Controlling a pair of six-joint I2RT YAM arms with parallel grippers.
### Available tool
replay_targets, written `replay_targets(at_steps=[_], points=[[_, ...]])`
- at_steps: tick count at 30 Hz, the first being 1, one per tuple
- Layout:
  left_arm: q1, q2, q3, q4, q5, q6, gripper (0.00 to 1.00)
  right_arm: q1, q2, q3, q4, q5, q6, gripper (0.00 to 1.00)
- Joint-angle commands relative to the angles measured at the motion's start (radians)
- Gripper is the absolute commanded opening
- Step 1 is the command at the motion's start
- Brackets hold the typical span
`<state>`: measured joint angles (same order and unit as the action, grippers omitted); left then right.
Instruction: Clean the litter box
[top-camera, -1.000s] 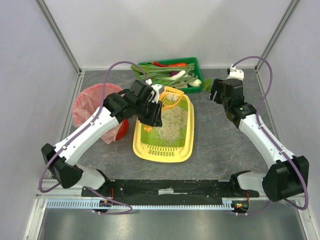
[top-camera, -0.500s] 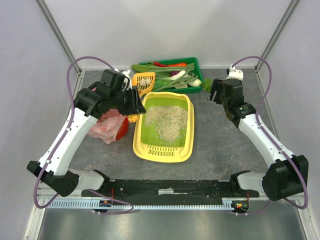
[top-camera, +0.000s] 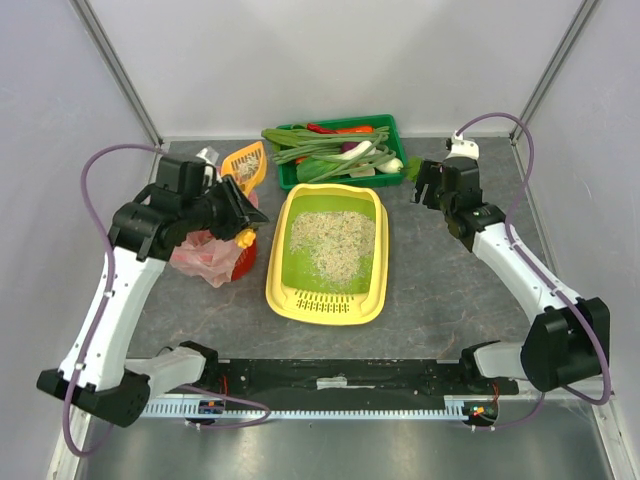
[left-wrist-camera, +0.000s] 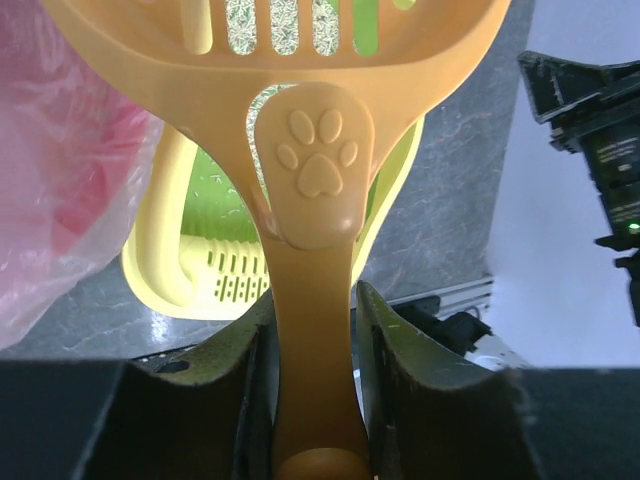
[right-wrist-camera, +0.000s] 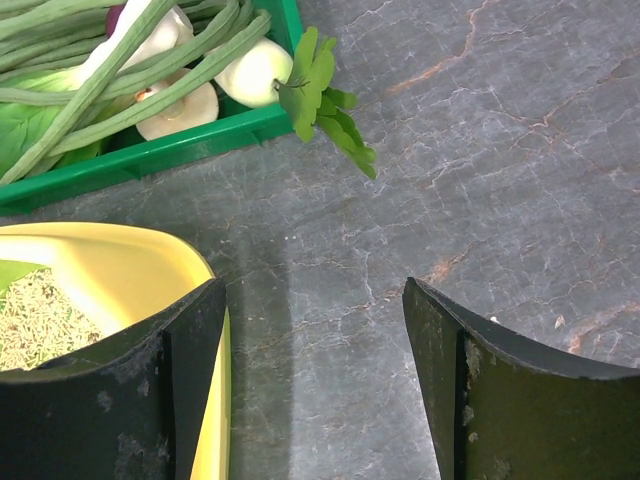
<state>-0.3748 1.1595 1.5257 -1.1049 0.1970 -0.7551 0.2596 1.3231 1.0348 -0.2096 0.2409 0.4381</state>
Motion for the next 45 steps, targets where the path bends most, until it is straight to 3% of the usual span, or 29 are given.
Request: replay_targets(at_steps=[1, 16, 28, 34, 37, 45], points=[[0.080, -0.066, -0.053, 0.060, 0.096, -0.096, 0.02, -0.003, 0.019, 0.044, 0.055, -0.022, 0.013, 0.79], [0.318, -0.118, -0.157, 0.224, 0.366, -0.257, 0.02, -0.003, -0.044, -0.001, 0.049, 0.031, 0.005, 0.79], [0.425, -0.250, -0.406, 0.404, 0.498, -0.477, 0.02, -0.003, -0.016, 0.027, 0.052, 0.012, -0.007, 0.79], [0.462, -0.346, -0.551, 0.543, 0.518, -0.660, 0.02, -0.003, -0.015, 0.022, 0.052, 0.011, -0.015, 0.79], [0.464, -0.446, -0.698, 0.687, 0.507, -0.928, 0.02, -0.003, -0.018, 0.019, 0.050, 0.009, -0.016, 0.79], [0.467, -0.518, -0.798, 0.868, 0.466, -1.064, 0.02, -0.005, -0.013, 0.025, 0.052, 0.012, -0.015, 0.79]])
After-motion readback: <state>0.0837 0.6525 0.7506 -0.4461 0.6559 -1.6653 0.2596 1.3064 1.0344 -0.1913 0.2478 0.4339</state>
